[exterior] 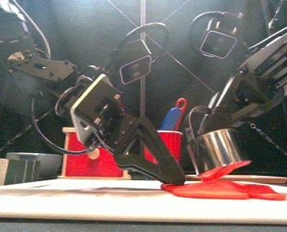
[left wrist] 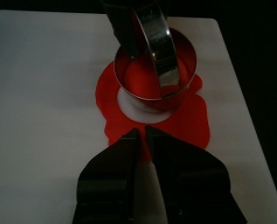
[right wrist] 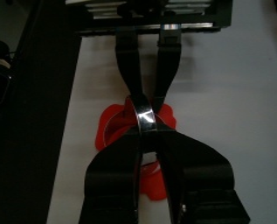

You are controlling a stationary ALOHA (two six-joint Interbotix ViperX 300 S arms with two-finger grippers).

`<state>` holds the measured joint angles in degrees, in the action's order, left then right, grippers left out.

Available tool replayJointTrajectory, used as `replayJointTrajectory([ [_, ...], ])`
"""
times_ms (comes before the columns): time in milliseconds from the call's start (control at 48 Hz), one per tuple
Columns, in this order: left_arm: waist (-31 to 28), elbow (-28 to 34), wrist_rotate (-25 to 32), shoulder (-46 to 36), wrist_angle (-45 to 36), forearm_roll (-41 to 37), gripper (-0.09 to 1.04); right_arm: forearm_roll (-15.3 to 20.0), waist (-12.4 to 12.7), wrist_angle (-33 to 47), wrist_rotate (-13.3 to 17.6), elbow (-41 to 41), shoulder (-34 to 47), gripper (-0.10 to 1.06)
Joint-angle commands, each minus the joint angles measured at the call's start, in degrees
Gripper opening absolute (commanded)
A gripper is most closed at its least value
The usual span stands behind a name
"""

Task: Get the cutter from the drawer then cut the dough then place the extra dough in the bowl
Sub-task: Place the extra dough in the bowl

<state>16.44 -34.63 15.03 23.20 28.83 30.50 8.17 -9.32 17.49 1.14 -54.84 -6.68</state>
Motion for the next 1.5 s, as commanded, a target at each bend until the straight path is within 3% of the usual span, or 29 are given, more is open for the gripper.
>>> replayJointTrajectory([
  [21,-0.09,0.70,0.00,-0.44,-0.09,-0.09,0.59,-1.41,3.25,-0.62,-0.26,-0.88,-3.78,0.54],
  [167,-0.35,0.62,0.00,-0.70,-0.09,-0.09,0.59,-4.92,9.05,-2.29,-0.09,-3.52,-6.68,0.54],
  [250,-0.35,0.53,0.00,-0.79,-0.09,-0.09,0.59,-5.80,10.55,-3.78,0.09,-4.48,-6.86,0.54],
  [417,-0.44,0.97,0.00,-1.05,-0.09,-0.18,0.59,-5.36,10.55,-4.57,0.62,-6.06,-5.10,0.59],
  [646,-0.44,1.14,0.09,-2.37,-0.09,-0.18,0.61,-4.13,10.46,-4.83,0.62,-6.42,-5.71,0.95],
  [729,-0.44,1.23,0.35,-3.52,-0.09,-0.53,0.61,-4.13,10.37,-4.83,0.62,-6.06,-6.86,1.02],
  [979,-0.53,1.76,0.00,-4.66,-0.09,-2.29,0.72,-4.13,10.02,-5.01,0.70,-6.33,-10.99,1.02],
  [1167,-2.72,4.13,0.00,-6.77,-0.88,4.66,0.87,-4.13,10.37,-6.06,0.62,-7.73,-14.68,1.02],
  [1333,-5.36,9.58,3.60,-3.78,-12.48,2.02,0.86,-4.13,10.46,-6.42,0.62,-9.05,-16.08,1.02],
  [1500,-7.38,12.04,6.86,-1.67,-14.85,-0.53,0.86,-4.04,10.46,-6.50,0.70,-9.49,-16.08,1.02],
])
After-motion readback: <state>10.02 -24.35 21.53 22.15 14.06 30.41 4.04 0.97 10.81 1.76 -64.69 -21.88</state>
